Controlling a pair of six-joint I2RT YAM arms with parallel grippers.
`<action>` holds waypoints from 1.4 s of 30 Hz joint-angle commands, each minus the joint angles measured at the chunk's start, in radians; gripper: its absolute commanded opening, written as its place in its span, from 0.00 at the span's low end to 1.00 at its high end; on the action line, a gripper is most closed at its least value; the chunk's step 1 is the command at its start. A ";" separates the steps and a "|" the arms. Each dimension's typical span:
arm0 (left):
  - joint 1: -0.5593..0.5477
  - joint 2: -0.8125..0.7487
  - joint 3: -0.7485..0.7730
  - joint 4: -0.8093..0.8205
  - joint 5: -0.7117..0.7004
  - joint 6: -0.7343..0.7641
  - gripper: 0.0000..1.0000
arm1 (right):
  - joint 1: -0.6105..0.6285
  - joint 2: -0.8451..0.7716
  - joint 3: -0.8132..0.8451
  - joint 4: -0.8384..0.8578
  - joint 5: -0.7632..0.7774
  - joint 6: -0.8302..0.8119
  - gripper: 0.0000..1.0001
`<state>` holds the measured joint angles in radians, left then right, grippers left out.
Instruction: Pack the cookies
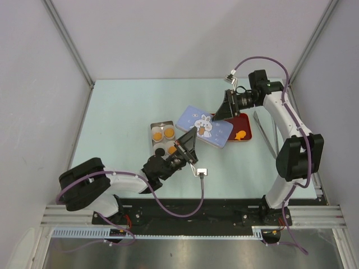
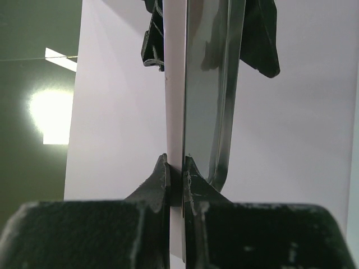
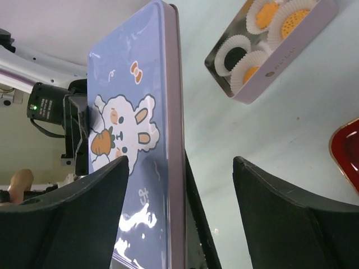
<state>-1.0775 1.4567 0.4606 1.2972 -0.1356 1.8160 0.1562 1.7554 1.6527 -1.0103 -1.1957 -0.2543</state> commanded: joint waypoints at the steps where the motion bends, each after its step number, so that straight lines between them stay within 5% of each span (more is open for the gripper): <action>1: -0.009 -0.032 0.038 0.429 0.019 0.019 0.00 | 0.026 0.022 0.082 -0.092 -0.057 -0.092 0.78; 14: -0.009 -0.009 0.069 0.429 0.004 0.043 0.02 | 0.080 0.072 0.125 -0.307 -0.104 -0.289 0.48; 17: -0.009 -0.009 0.066 0.429 -0.005 0.048 0.09 | 0.078 0.069 0.139 -0.335 -0.110 -0.316 0.41; 24: -0.009 0.002 0.030 0.429 -0.041 0.054 0.52 | 0.075 0.069 0.163 -0.375 -0.114 -0.350 0.34; 42: -0.006 0.056 -0.013 0.429 -0.237 -0.024 0.81 | 0.022 0.067 0.265 -0.474 -0.137 -0.407 0.13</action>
<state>-1.0824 1.4967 0.4572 1.3033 -0.2848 1.8500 0.1905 1.8271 1.8420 -1.3529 -1.2987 -0.6296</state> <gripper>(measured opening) 0.796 0.203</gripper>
